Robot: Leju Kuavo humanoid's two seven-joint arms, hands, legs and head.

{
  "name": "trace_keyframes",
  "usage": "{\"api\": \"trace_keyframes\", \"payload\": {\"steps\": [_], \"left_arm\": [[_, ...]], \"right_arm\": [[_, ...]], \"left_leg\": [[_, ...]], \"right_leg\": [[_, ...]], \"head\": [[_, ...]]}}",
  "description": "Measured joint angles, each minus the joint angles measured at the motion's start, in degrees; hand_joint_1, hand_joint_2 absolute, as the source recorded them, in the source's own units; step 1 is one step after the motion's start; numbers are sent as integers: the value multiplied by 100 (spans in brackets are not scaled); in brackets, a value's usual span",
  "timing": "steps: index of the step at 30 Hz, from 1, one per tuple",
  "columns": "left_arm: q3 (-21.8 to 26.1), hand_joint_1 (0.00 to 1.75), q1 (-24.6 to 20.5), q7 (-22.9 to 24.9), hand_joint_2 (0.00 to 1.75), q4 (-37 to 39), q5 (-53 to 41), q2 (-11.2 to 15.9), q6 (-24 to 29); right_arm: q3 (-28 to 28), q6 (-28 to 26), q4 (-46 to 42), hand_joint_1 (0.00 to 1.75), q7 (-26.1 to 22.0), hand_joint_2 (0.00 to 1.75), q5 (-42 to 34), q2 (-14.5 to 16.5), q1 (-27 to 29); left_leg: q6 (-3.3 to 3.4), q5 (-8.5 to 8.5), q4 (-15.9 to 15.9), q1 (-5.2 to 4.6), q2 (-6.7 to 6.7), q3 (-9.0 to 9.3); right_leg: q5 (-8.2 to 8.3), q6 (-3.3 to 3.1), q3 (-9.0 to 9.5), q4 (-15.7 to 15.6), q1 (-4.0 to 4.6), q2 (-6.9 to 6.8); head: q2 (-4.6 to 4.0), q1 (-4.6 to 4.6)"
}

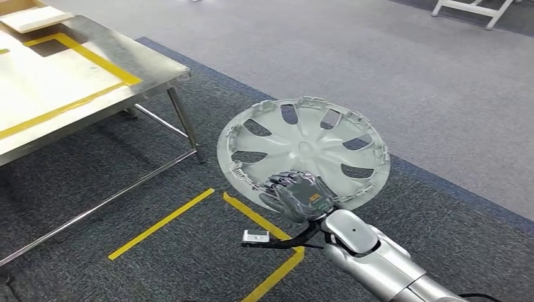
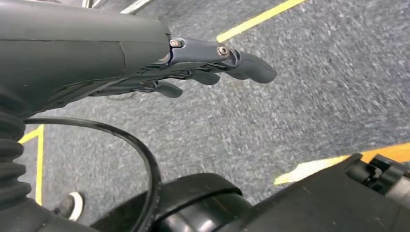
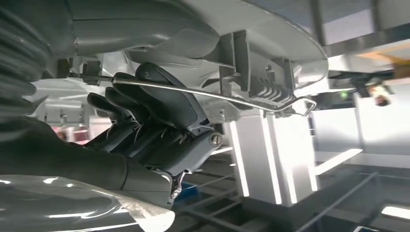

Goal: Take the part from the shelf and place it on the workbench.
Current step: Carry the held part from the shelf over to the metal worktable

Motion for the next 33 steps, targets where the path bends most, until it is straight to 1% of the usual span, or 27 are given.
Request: {"api": "trace_keyframes", "payload": {"steps": [1,3,4,5,7,9,10,11,12,14,16,17,18,19,21,22,23,24,25,26,27,28,29,30,31,32,33], "left_arm": [[-1,0,1,-2,175,0,-2,-5,2],[-1,0,2,-5,175,0,-2,-2,5],[-1,0,4,-6,175,0,-2,-1,6],[-2,0,1,-8,175,0,-3,1,9],[-3,0,-16,-33,175,0,-7,2,32],[-2,0,-48,-80,175,0,-18,6,73],[-2,0,-57,-98,175,0,-29,8,91],[-2,0,-57,-107,175,0,-45,8,107],[-3,0,-48,-110,175,0,-64,8,116],[-9,0,-14,-111,175,0,-98,8,122],[-23,0,8,-111,175,0,-120,11,121],[-30,0,13,-111,175,0,-130,13,120],[-34,0,15,-111,175,0,-141,14,119],[-37,0,19,-111,175,0,-152,10,119],[-42,0,8,-111,175,0,-174,0,114],[-46,0,4,-111,175,0,-181,-7,110],[-51,0,2,-111,175,0,-187,-10,106],[-57,0,3,-111,175,0,-196,-15,102],[-62,0,5,-111,175,0,-206,-18,98],[-68,0,6,-112,175,0,-217,-20,93],[-73,0,4,-113,175,0,-229,-24,89],[-79,0,3,-113,175,0,-239,-28,86],[-83,0,-1,-114,175,0,-245,-32,82],[-86,0,-7,-114,175,0,-253,-35,76],[-87,0,-11,-114,175,0,-263,-36,71],[-89,0,-16,-116,175,0,-274,-35,66],[-90,0,-18,-118,175,0,-283,-33,62]], "right_arm": [[1,-1,0,175,-1,175,3,1,0],[3,-2,-2,175,0,175,11,8,-4],[2,-3,-3,175,4,175,11,14,-8],[1,-5,-4,175,9,175,10,20,-13],[-3,-13,-3,175,11,175,12,22,-13],[-3,-29,-2,175,-2,175,24,18,2],[-1,-38,-3,175,-10,175,33,17,11],[2,-47,-5,175,-14,175,42,17,16],[3,-55,-11,175,-17,175,48,17,19],[3,-81,-38,175,-19,175,53,20,18],[3,-130,-67,175,-26,175,68,22,13],[5,-156,-80,175,-39,175,83,23,10],[8,-177,-100,175,-52,175,97,26,6],[11,-191,-124,175,-66,175,109,31,-1],[16,-217,-165,175,-84,175,117,38,-27],[16,-227,-175,175,-91,175,122,39,-36],[17,-241,-179,175,-99,175,132,37,-40],[18,-256,-182,175,-108,175,146,35,-39],[20,-278,-193,175,-118,175,162,33,-38],[22,-306,-216,175,-126,175,179,31,-40],[26,-333,-246,175,-132,175,193,30,-43],[30,-358,-277,175,-139,175,205,30,-47],[34,-376,-300,175,-149,175,215,30,-51],[38,-393,-318,175,-157,175,222,30,-56],[42,-407,-333,175,-168,175,229,30,-58],[48,-418,-347,175,-179,175,238,30,-63],[54,-426,-364,175,-192,175,248,31,-71]], "left_leg": [[-31,0,4,21,-65,-29],[-104,2,-1,53,-170,-65],[-145,-24,28,44,-99,-74],[-184,-90,135,31,42,-116],[-253,-347,655,19,410,-346],[-298,-575,1293,47,552,-643],[-313,-570,1437,58,578,-707],[-322,-449,1365,66,604,-670],[-321,-247,1108,70,646,-549],[-290,99,432,27,882,-237],[-209,138,57,-38,1068,-88],[-167,106,18,-61,1059,-93],[-122,88,-23,-55,989,-88],[-89,94,-39,-42,912,-89],[-27,114,-78,-3,772,-68],[-6,117,-85,11,706,-64],[10,117,-84,17,635,-65],[20,116,-83,17,556,-63],[25,114,-82,15,471,-57],[25,109,-80,15,382,-45],[20,101,-78,16,294,-26],[7,87,-74,22,211,-5],[-16,70,-62,19,133,-2],[-42,59,-42,25,62,-16],[-76,58,-25,37,-4,-45],[-111,63,-19,53,-69,-79],[-144,71,-20,72,-136,-102]], "right_leg": [[-25,-4,63,-103,-1,69],[-65,-14,128,-181,4,-41],[-70,-32,158,-207,-5,-112],[-78,-56,194,-232,-17,-194],[-111,-101,260,-258,-17,-366],[-154,-118,307,-257,-7,-543],[-176,-116,332,-257,-5,-629],[-200,-111,363,-256,-4,-709],[-225,-102,400,-256,-4,-785],[-277,-67,472,-256,11,-921],[-306,-15,489,-252,48,-1045],[-312,10,488,-255,65,-1113],[-326,41,493,-260,69,-1179],[-360,69,489,-244,61,-1156],[-545,107,355,36,34,-891],[-695,113,185,356,22,-707],[-847,115,-29,753,19,-587],[-944,117,-244,1116,20,-526],[-941,118,-402,1337,22,-493],[-824,112,-464,1347,23,-473],[-608,103,-415,1134,20,-447],[-350,96,-284,763,10,-370],[-166,91,-122,403,-11,-220],[-75,89,21,89,-31,-85],[-56,87,111,-92,-41,25],[-102,76,157,-147,-39,63],[-126,61,176,-183,-33,7]], "head": [[1,0],[1,14],[1,6],[0,-11],[-1,-44],[-1,-51],[-1,-52],[-1,-53],[-1,-52],[-1,-52],[-1,-54],[-1,-56],[0,-57],[0,-50],[0,-30],[-1,-13],[-1,-3],[-1,4],[-1,4],[-1,4],[-1,4],[-1,4],[-1,3],[-1,1],[-1,-4],[-1,-4],[-1,-4]]}}
